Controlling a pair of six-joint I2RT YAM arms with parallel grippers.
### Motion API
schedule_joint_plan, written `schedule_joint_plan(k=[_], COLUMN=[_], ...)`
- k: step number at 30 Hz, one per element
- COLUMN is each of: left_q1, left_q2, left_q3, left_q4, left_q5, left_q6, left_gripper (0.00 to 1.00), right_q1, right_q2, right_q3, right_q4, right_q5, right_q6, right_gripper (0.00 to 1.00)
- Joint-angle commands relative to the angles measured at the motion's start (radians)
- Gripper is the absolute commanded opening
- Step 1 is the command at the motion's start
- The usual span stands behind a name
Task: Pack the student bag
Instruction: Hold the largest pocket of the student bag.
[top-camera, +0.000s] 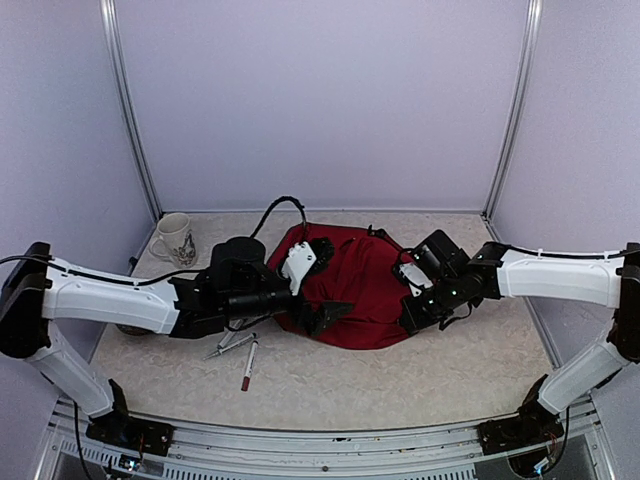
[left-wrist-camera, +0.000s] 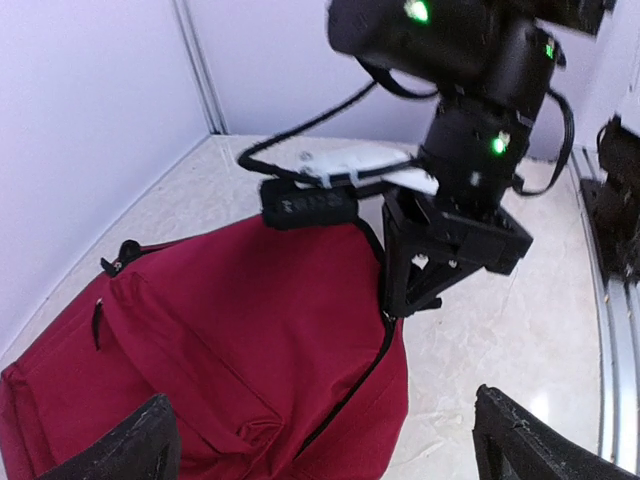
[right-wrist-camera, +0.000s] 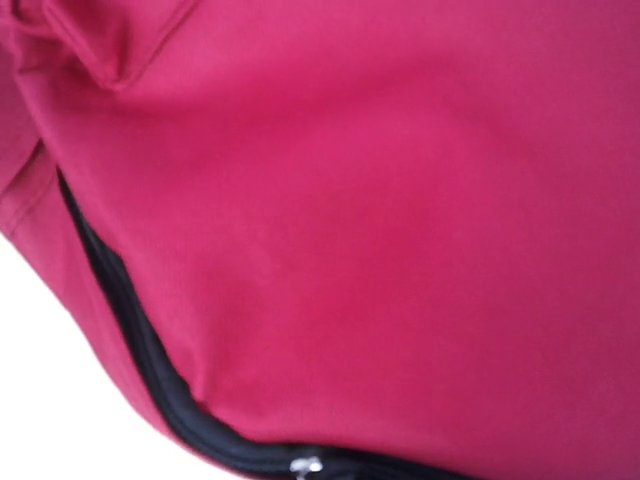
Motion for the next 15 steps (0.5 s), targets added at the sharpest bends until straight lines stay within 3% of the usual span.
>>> schedule_joint_plan(k=[1,6,15], left_q1=[-0.050,-0.059,-0.067], left_q2=[0.141,0.270,0.499], left_q3=[0.107,0.199,0.404], left_q4=[-0.054,-0.127,-0.241], left_q5=[0.027,0.033,-0.038], left_q6=[0.229,0.385,0.494], left_gripper=[0.99,0.91,0.56], right_q1=[-0.012,-0.017,-0.022], right_q2=[-0.001,0.023,0.003], right_q3=[-0.010,-0.022,-0.032], right_q4=[0.066,0.097,0.092], right_q5=[-0.059,-0.083,-0.071], right_q6=[-0.028,-0.032,-0.018], right_gripper=[0.00,0.00,0.00])
